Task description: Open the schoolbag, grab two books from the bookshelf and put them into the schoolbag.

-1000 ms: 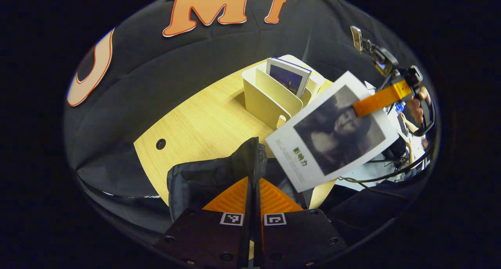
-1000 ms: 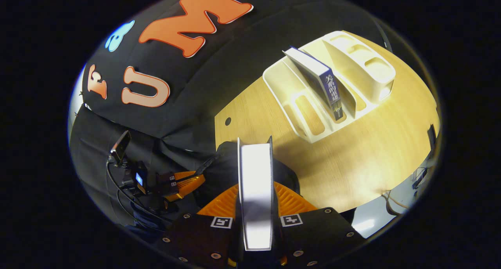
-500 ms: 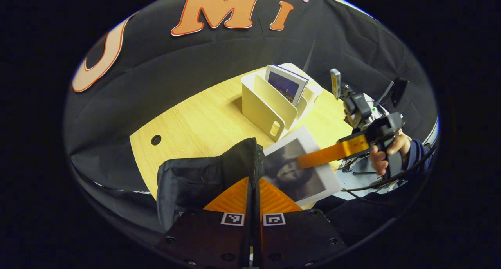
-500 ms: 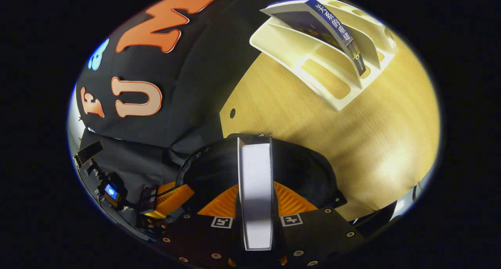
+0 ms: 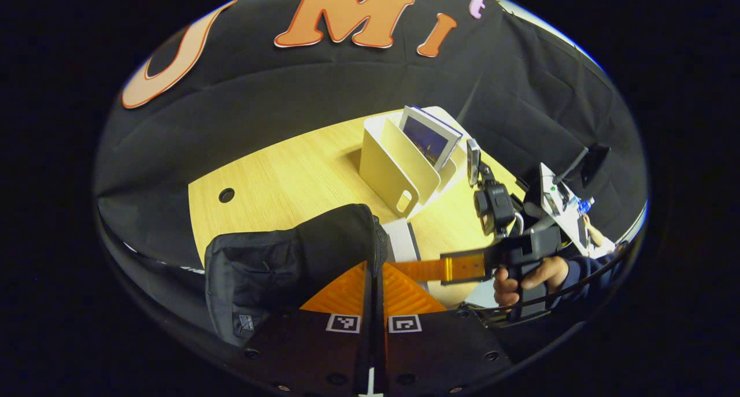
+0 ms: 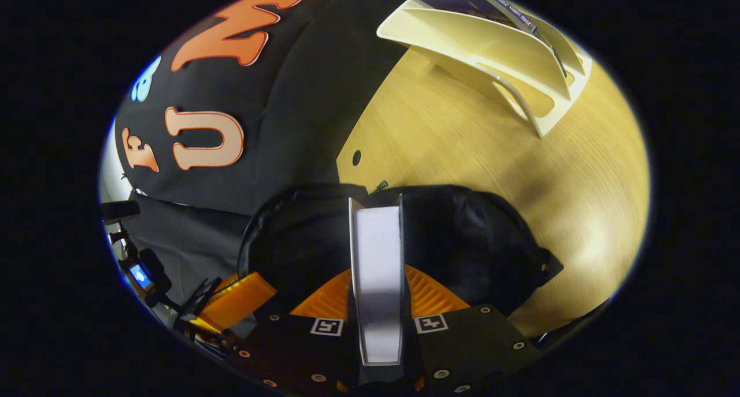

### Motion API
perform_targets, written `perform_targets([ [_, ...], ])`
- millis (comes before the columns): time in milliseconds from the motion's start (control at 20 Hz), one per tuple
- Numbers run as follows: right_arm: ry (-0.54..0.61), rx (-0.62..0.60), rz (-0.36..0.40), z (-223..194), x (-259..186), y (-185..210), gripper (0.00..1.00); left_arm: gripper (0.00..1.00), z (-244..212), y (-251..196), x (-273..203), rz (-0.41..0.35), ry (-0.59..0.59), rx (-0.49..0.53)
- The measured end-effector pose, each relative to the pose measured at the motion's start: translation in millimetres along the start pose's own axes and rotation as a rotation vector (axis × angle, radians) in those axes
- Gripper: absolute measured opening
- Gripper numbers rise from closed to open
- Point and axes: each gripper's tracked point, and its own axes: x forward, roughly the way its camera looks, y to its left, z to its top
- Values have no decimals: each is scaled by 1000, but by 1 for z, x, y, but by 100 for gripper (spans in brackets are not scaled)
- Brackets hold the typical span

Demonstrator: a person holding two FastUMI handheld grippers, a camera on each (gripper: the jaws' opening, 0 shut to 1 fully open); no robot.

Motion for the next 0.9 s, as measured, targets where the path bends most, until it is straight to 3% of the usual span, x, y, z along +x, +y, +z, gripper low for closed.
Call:
perform_targets([
  [350, 20, -6, 109, -3, 13, -4, 29, 4, 3, -7, 5, -7, 0, -27],
  [550, 23, -8, 126, -6, 43, -3, 29, 4, 2, -19, 13, -18, 23, -24],
  [800, 43, -9, 100, -7, 73, -12, 30, 4, 0, -29, 22, -29, 52, -7],
  [900, 56, -17, 33, -5, 67, -24, 34, 4, 3, -23, 24, -14, 49, -15],
])
